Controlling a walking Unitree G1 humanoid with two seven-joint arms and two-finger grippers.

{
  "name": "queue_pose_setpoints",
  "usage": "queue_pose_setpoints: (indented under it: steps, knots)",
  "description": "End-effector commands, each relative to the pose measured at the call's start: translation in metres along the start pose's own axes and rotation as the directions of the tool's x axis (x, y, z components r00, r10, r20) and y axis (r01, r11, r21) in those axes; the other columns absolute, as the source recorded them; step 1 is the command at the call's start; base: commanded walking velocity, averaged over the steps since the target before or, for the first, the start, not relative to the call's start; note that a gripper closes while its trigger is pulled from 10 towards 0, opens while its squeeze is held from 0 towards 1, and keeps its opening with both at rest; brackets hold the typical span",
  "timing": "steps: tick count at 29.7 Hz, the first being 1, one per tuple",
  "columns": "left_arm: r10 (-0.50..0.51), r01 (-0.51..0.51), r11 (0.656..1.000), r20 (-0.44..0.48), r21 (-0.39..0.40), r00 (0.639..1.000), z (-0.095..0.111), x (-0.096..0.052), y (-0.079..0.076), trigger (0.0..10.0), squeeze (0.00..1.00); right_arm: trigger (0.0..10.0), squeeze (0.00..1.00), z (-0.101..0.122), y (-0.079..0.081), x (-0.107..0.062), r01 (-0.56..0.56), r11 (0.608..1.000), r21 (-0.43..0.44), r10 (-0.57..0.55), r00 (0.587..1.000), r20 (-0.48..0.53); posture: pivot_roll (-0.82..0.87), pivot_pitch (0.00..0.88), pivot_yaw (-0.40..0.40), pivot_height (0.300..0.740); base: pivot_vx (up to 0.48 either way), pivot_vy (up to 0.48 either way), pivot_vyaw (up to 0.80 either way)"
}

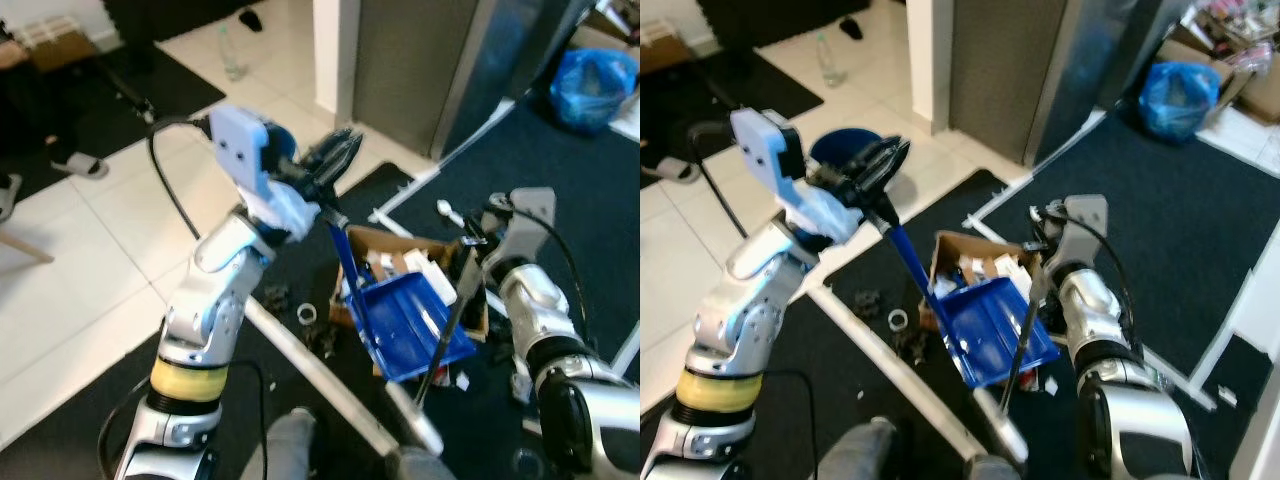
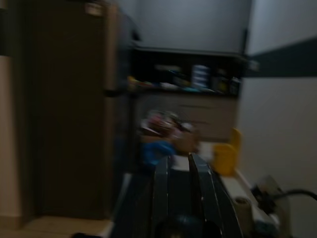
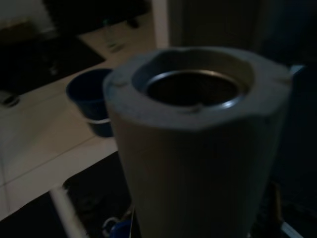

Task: Sweep floor

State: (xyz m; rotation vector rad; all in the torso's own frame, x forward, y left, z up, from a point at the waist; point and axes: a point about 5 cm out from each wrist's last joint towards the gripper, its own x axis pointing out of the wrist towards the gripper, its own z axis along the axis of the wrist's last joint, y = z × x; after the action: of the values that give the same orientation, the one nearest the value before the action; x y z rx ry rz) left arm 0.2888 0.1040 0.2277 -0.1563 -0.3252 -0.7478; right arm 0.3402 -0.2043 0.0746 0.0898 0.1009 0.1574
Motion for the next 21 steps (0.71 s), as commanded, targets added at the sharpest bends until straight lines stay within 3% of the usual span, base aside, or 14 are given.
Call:
queue_pose_setpoints:
  steps: [1,21]
  knots:
    - [-0.036,0.036,0.999,0.028,-0.011,0.999,0.007,0.002,-0.008,10.0,0.0,10.0,0.0,0.0,-0.002,-0.001,0.001,1.0,-0.006,-0.001,1.0,-0.003,0.21,0.015,-0.052,0.74,0.0,0.0,0.74]
    - [-0.139,0.14,0.988,0.013,-0.065,0.99,0.016,-0.003,-0.019,10.0,0.0,10.0,0.0,-0.003,0.004,0.001,-0.011,1.0,0.006,0.011,1.0,-0.016,0.21,0.019,-0.053,0.74,0.0,0.0,0.74]
